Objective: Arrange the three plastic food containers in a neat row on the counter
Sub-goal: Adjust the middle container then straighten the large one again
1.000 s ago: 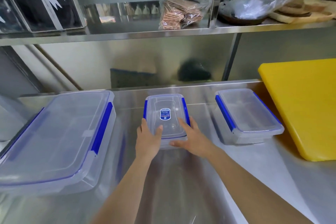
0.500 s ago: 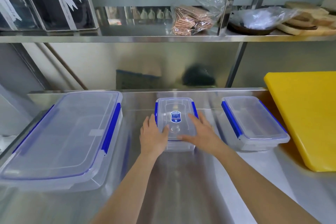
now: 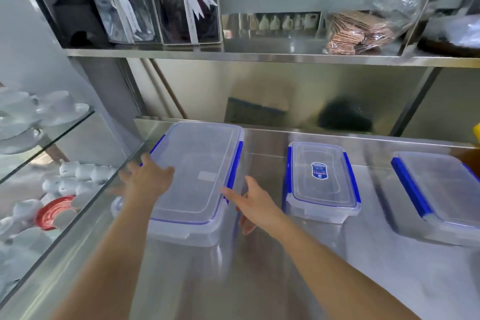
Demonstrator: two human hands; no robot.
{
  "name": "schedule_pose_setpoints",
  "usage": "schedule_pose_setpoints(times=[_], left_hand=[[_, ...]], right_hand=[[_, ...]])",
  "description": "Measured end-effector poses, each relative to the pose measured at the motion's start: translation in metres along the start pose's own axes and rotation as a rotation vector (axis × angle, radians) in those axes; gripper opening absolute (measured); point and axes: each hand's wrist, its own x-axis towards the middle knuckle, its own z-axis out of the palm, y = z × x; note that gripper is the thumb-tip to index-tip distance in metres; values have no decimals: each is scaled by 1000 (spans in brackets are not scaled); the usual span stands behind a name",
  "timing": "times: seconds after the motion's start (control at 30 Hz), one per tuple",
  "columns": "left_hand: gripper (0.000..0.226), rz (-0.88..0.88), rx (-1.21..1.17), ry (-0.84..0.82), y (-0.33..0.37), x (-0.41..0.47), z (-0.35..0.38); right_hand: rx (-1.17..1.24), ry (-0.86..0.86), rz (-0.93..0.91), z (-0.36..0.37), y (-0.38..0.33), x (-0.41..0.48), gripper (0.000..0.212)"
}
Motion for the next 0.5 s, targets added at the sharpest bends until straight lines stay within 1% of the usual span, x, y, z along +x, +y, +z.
schedule_pose_setpoints(times=[0.07,0.13,0.37,0.5], left_hand=[[82,-62,5,-94,-24,13,8],[83,-82,-2,-124,-33,17,14],[80,-48,9,-127,-40,19,11],[80,-34,21,-144,-37,15,9]], right_hand=[[51,-32,-20,12,-4,2,61],[52,-25,-15,19,-8,4,60],[13,-20,-4,32,-8,11,71],[-30,-30,-7,32,-9,11,64]])
